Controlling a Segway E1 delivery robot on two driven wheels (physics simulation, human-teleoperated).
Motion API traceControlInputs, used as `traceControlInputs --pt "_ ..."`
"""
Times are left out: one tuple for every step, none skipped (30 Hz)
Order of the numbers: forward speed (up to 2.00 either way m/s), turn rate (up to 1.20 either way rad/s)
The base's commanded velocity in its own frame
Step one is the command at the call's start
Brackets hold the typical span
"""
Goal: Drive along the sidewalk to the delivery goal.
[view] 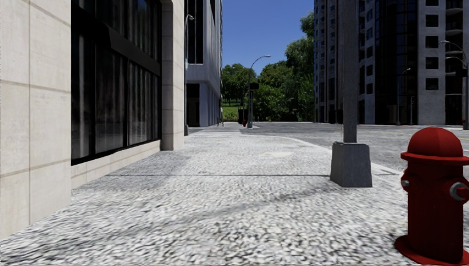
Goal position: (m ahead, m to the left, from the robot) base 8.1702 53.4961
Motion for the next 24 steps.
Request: traceControlInputs --pt "2.00 0.00" --pt "2.00 0.00" --pt "2.00 0.00" --pt "2.00 0.00" --pt "2.00 0.00" --pt "2.00 0.00" --pt "2.00 0.00" --pt "2.00 0.00" --pt "2.00 0.00" --pt "2.00 0.00" --pt "2.00 0.00" --pt "2.00 0.00" --pt "2.00 0.00" --pt "2.00 0.00" --pt "2.00 0.00" --pt "2.00 0.00" --pt "2.00 0.00" --pt "2.00 0.00" --pt "2.00 0.00" --pt "2.00 0.00" --pt "2.00 0.00" --pt "2.00 0.00" --pt "2.00 0.00" --pt "2.00 0.00"
